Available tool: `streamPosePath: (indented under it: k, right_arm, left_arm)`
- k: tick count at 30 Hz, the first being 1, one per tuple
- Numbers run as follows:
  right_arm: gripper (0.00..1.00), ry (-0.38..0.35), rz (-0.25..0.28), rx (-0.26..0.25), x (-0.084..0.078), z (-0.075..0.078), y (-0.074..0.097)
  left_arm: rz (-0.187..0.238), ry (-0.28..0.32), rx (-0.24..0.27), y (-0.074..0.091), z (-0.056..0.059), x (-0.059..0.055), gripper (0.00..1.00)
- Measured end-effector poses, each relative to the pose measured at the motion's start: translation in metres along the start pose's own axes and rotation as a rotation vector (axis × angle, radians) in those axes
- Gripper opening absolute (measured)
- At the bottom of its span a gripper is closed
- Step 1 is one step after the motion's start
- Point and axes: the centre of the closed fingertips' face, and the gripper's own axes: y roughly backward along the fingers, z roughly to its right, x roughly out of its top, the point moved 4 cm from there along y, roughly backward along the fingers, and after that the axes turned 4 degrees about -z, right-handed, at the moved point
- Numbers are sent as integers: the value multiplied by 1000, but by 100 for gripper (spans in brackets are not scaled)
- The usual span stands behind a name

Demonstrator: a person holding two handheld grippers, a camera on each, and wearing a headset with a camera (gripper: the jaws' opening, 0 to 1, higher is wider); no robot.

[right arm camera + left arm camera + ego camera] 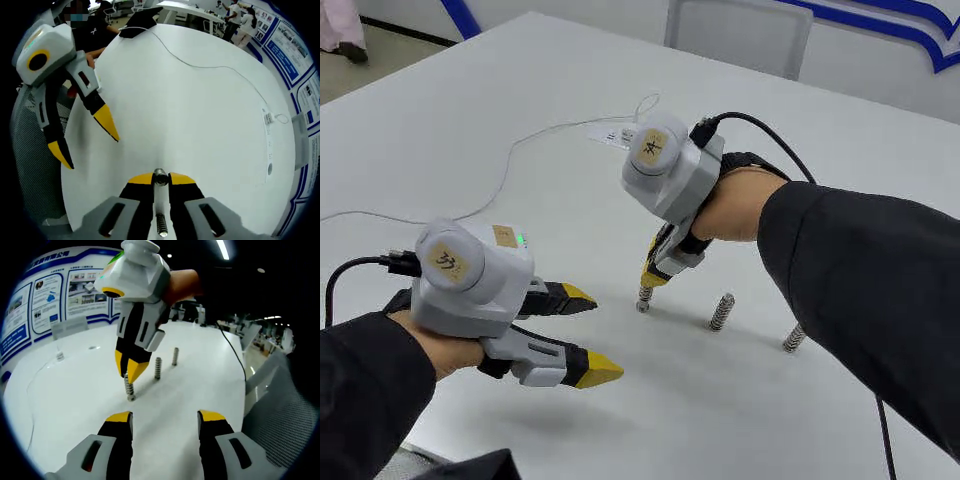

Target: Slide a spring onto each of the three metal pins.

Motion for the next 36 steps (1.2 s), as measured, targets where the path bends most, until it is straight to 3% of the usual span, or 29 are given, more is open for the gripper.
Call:
streamPosePath:
  k: [8, 15, 30, 36]
  right_arm:
    - [12, -23, -15, 1, -5, 1, -13]
    - [12, -32, -1, 0, -5, 2, -13]
    - [21, -51, 61, -49, -18, -3, 16]
    - [22, -86, 115, -60, -27, -12, 25]
  left_arm:
    - [-1, 4, 2, 0, -2, -1, 53]
    - [-5, 2, 2, 0, -1, -1, 54]
    - [-9, -4, 3, 0, -1, 0, 56]
    - [-7, -6, 3, -1, 0, 0, 57]
